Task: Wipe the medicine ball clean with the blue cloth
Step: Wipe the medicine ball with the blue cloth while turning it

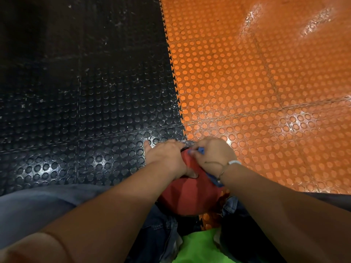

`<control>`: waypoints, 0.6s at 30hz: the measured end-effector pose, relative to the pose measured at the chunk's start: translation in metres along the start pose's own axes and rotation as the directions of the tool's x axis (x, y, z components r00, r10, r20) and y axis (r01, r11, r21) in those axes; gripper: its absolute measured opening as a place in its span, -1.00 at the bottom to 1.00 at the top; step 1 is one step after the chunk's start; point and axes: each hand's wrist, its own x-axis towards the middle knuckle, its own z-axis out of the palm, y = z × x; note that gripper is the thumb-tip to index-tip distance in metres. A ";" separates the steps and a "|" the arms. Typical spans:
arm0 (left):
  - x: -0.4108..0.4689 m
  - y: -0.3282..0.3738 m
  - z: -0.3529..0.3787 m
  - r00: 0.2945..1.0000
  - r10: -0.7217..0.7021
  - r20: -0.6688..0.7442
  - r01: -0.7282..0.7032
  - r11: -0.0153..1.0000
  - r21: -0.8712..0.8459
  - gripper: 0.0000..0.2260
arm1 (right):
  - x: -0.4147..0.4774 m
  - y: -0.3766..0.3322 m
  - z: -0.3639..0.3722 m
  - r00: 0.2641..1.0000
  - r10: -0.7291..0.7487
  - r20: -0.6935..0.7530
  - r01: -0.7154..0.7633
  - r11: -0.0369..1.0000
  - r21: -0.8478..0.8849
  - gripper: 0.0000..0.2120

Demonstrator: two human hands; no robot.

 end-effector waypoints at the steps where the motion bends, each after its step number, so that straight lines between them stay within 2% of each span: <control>1: -0.001 0.000 0.000 1.000 -0.003 0.005 0.003 1.000 -0.006 -0.13 | 0.003 0.008 -0.004 0.997 0.072 -0.001 -0.072 0.995 0.068 -0.84; 3: -0.003 0.001 0.001 1.000 -0.004 0.009 0.004 1.000 -0.021 -0.11 | 0.004 0.017 -0.010 0.986 0.165 -0.008 -0.163 0.980 0.113 -0.87; 4: -0.003 0.002 0.002 1.000 -0.005 0.008 0.005 1.000 -0.026 -0.11 | 0.003 0.016 -0.008 0.990 0.143 -0.018 -0.140 0.985 0.102 -0.87; 7: -0.002 0.000 0.001 1.000 -0.010 0.006 0.010 0.999 -0.052 -0.16 | -0.003 -0.006 0.000 0.998 -0.064 0.001 0.064 0.995 0.072 -0.84; 8: -0.002 0.000 0.001 1.000 -0.011 0.006 0.011 0.998 -0.060 -0.17 | -0.004 -0.008 0.003 0.996 -0.090 0.007 0.089 0.992 0.087 -0.83; 12: -0.006 0.001 0.003 1.000 -0.010 0.007 0.010 0.998 -0.068 -0.15 | 0.003 0.024 -0.010 0.988 0.153 0.021 -0.154 0.964 0.215 -0.86; 14: -0.007 0.002 0.004 1.000 -0.009 0.001 0.010 0.997 -0.072 -0.15 | 0.001 0.028 -0.010 0.980 0.198 0.005 -0.195 0.957 0.214 -0.86; 18: -0.003 0.002 0.003 1.000 -0.008 -0.019 0.006 0.995 -0.099 -0.21 | -0.006 -0.008 0.007 0.996 -0.085 -0.031 0.088 0.985 0.147 -0.85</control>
